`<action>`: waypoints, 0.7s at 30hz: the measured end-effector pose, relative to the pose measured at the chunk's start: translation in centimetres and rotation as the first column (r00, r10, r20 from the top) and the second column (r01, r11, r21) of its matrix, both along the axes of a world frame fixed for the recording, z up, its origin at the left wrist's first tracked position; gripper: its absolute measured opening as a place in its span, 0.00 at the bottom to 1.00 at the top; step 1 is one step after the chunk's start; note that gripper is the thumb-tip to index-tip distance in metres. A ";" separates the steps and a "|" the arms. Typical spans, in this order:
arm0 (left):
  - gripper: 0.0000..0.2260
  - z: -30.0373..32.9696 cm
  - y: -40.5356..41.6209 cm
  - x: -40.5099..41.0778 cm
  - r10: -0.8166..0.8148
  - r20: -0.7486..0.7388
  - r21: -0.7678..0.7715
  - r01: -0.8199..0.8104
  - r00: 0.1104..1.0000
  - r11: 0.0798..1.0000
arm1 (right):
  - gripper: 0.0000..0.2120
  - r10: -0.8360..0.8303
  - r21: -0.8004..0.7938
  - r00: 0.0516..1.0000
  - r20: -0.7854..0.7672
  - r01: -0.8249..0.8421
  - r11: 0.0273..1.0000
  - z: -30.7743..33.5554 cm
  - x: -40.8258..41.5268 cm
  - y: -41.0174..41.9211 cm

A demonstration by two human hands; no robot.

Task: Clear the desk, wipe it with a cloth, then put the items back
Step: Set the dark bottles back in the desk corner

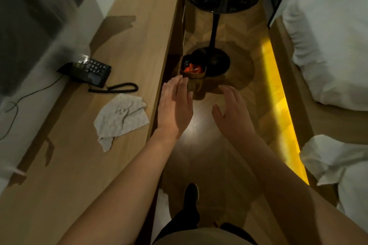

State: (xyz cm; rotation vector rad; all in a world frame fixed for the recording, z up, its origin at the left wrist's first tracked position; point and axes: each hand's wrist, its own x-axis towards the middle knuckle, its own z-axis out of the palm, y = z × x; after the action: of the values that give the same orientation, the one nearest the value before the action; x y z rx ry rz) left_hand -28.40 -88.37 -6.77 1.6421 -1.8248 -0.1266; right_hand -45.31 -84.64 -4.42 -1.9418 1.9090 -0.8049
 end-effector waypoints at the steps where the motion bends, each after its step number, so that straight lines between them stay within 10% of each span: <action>1: 0.18 0.2 -1.4 -0.3 -0.019 0.058 -0.020 0.020 0.998 1.000 | 0.25 -0.013 -0.005 1.000 -0.003 0.013 1.000 0.3 -0.1 -1.4; 21: 0.19 1.0 -29.0 -14.7 -0.084 0.151 0.036 0.079 0.985 0.996 | 0.24 -0.077 -0.029 0.995 0.070 0.079 0.996 -0.9 -15.0 -27.8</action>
State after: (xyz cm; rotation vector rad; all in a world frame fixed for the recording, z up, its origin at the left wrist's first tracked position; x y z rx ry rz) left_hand -43.10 -117.34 -5.73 1.6372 -2.0148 -0.0664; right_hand -60.36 -112.42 -5.36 -1.8427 1.9532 -0.9166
